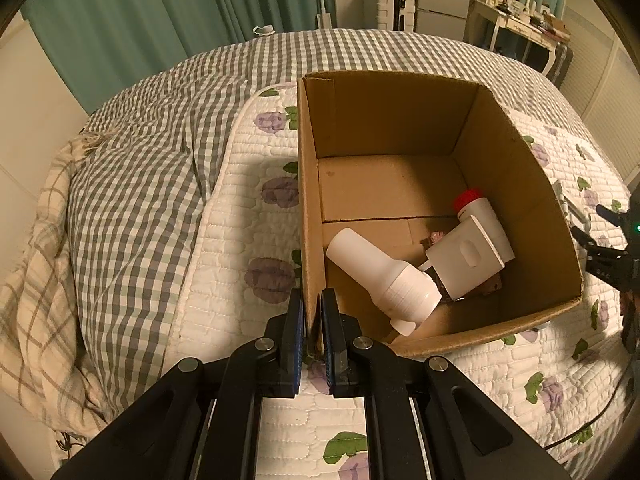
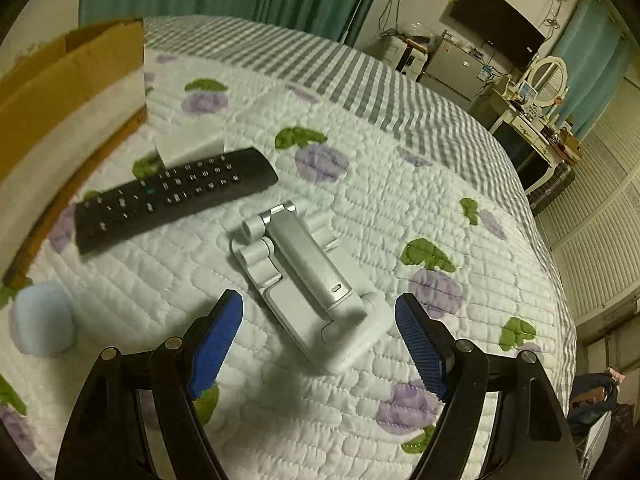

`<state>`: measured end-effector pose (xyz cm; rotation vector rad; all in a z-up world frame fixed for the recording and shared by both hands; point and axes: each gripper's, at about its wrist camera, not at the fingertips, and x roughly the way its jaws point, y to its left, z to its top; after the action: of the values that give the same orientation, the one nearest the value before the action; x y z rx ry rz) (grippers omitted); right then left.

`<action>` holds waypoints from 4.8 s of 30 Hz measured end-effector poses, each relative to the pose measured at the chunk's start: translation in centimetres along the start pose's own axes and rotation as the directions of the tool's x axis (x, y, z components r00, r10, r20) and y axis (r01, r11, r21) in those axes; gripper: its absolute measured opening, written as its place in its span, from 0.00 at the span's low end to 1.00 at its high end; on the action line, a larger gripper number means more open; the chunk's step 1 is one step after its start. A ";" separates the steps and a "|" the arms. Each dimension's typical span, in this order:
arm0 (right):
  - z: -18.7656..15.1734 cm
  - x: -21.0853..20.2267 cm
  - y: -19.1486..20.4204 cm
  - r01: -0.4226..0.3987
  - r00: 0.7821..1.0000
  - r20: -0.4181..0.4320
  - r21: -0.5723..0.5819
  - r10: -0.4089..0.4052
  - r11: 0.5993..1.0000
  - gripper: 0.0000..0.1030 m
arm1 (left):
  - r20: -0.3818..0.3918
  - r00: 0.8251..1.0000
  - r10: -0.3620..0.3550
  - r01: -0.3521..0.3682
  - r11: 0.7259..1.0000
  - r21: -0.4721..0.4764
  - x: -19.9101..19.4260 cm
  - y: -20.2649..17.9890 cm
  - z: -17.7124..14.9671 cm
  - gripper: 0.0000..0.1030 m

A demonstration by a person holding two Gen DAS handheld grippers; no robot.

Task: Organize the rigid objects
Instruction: 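Grasp the white folding phone stand with the right gripper, then carry the phone stand into the box and release it, then grasp the light-blue earbud case with the right gripper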

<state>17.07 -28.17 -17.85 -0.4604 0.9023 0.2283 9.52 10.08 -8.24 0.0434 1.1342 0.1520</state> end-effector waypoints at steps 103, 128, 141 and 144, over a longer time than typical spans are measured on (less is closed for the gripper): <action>7.6 -19.8 10.3 -0.172 0.921 0.343 -0.065 0.183 0.983 0.84 | 0.009 1.000 -0.026 0.026 0.999 0.028 0.2 0.1 -0.3 0.09; -1.6 -6.3 12.7 -0.324 0.946 0.013 0.050 0.324 0.945 0.68 | 0.012 1.000 -0.019 0.019 0.999 0.038 -0.2 -0.1 -0.3 0.09; -1.4 -4.4 12.8 -0.387 0.920 -0.028 0.088 0.391 0.918 0.55 | 0.012 1.000 -0.016 0.016 0.999 0.036 -0.3 -0.2 -0.4 0.09; -1.3 -4.4 12.7 -0.389 0.919 -0.024 0.091 0.392 0.917 0.55 | 0.012 1.000 -0.017 0.016 0.999 0.036 -0.4 -0.1 -0.4 0.09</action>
<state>8.69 -17.58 -18.73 -0.2013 1.0379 0.5458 9.04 9.89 -8.09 0.0669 1.1249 0.1167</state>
